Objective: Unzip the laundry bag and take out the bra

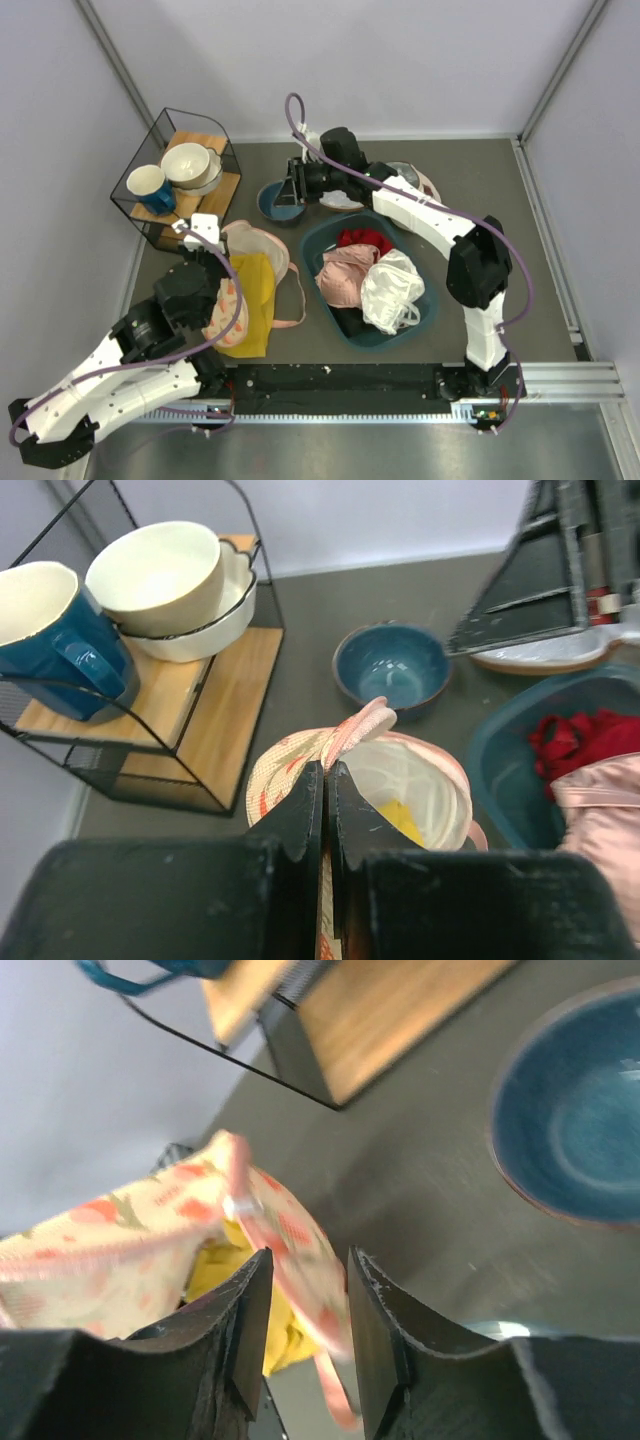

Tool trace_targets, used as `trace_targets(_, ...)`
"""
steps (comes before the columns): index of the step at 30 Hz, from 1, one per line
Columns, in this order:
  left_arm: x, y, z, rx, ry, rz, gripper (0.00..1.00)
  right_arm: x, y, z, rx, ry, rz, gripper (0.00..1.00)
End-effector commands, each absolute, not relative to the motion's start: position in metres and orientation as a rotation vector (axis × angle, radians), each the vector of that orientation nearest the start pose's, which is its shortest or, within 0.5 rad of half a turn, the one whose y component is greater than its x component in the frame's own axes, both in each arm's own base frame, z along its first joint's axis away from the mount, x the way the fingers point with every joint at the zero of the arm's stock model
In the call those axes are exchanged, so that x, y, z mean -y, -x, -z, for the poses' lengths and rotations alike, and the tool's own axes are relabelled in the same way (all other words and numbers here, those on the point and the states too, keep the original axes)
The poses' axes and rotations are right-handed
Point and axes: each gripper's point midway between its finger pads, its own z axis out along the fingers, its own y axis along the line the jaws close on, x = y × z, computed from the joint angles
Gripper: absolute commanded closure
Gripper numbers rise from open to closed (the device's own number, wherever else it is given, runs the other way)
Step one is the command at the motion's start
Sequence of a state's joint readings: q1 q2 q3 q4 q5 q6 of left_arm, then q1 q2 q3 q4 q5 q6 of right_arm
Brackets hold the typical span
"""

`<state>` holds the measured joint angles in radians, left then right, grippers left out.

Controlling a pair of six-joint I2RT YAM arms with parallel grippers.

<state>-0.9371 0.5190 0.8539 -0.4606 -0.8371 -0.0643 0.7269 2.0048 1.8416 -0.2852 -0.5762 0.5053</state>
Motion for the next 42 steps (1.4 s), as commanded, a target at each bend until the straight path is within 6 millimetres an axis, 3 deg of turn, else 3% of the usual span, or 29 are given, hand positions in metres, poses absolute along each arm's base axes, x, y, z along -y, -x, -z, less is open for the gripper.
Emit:
trace_targets(1, 0.064, -0.228, -0.301, -1.684, -0.056, -0.126, 1.0, -0.418, -0.337, -0.272, -2.098, 0.579, -1.157, 0.62)
trace_targets(2, 0.064, -0.23, -0.299, -1.684, -0.048, -0.125, 1.0, -0.41, -0.33, -0.25, -2.153, 0.573, -1.129, 0.62)
trace_targets(4, 0.071, -0.235, -0.295, -1.678, -0.059, -0.092, 1.0, -0.398, -0.317, -0.254, -2.141, 0.568, -1.092, 0.62)
trace_targets(5, 0.066, -0.239, -0.293, -1.682, -0.043, -0.103, 1.0, -0.394, -0.304, -0.232, -2.185, 0.58, -1.046, 0.61)
trace_targets(7, 0.071, -0.243, -0.285, -1.705, -0.059, -0.064, 1.0, -0.39, -0.287, -0.224, -2.19, 0.624, -1.018, 0.56)
trace_targets(8, 0.065, -0.246, -0.282, -1.716, -0.038, -0.075, 1.0, -0.393, -0.27, -0.207, -2.225, 0.663, -1.023, 0.53)
trace_targets(13, 0.063, -0.251, -0.279, -1.724, -0.001, 0.033, 1.0, -0.416, -0.235, -0.179, -2.285, 0.705, -1.084, 0.41)
trace_targets(22, 0.072, -0.257, -0.281, -1.74, 0.004, 0.107, 1.0, -0.474, -0.224, -0.139, -2.4, 0.486, -1.291, 0.39)
trace_targets(28, 0.075, -0.259, -0.282, -1.754, 0.001, 0.125, 1.0, -0.496, -0.223, -0.112, -2.46, 0.448, -1.275, 0.39)
trace_targets(37, 0.074, -0.256, -0.289, -1.733, 0.018, 0.146, 1.0, -0.511, -0.225, -0.092, -2.495, 0.417, -1.192, 0.4)
trace_targets(40, 0.072, -0.254, -0.29, -1.73, 0.023, 0.146, 1.0, -0.51, -0.228, -0.088, -2.491, 0.404, -1.169, 0.44)
trace_targets(42, 0.071, -0.253, -0.289, -1.73, 0.025, 0.146, 1.0, -0.511, -0.23, -0.09, -2.478, 0.4, -1.166, 0.64)
